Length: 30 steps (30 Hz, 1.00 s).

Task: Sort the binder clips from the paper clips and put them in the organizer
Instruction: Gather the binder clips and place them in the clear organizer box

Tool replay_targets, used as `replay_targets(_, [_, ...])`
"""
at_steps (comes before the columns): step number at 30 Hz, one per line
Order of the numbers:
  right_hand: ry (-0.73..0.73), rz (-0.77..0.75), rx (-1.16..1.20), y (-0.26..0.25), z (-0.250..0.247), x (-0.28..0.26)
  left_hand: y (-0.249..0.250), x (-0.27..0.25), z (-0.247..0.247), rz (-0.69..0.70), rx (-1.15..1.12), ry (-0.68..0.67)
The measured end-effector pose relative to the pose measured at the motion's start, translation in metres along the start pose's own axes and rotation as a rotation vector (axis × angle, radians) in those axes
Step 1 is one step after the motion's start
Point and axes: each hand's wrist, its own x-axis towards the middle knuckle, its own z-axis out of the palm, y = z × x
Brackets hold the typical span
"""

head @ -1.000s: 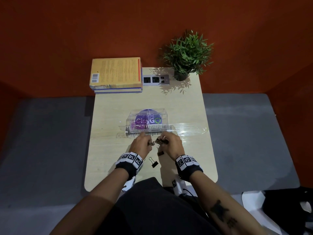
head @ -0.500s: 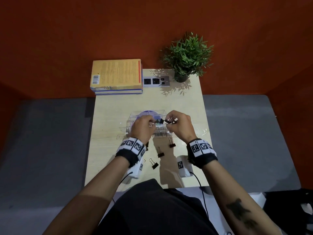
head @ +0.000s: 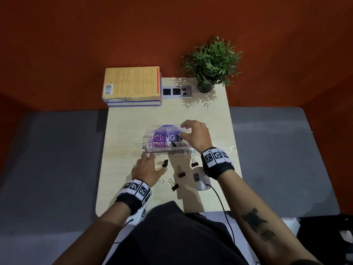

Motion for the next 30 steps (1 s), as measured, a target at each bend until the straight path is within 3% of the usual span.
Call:
replay_targets(4, [0.096,0.16,-0.072,0.024,-0.003,-0.031,0.004,-0.018,0.019,-0.009,0.041,-0.113])
replay_targets(8, [-0.15,0.34,-0.179,0.052,0.023,-0.068,0.016,-0.021,0.037,0.07,0.095,-0.091])
replay_targets(14, [-0.344,0.105,-0.259,0.051,0.062,-0.094,0.019,-0.009,0.037,0.236,0.092,-0.018])
replay_targets(18, [-0.311,-0.035,-0.301,0.041,0.081,-0.098,0.017,-0.003,0.031,0.315,0.09,-0.046])
replay_targets(22, [-0.263,-0.076,-0.28,0.039,0.089,-0.097,0.013,-0.003,0.033,0.339,0.109,-0.042])
replay_targets(30, [-0.063,0.054,-0.127,0.03,0.092,-0.09,0.022,0.006,0.027,0.341,0.001,0.006])
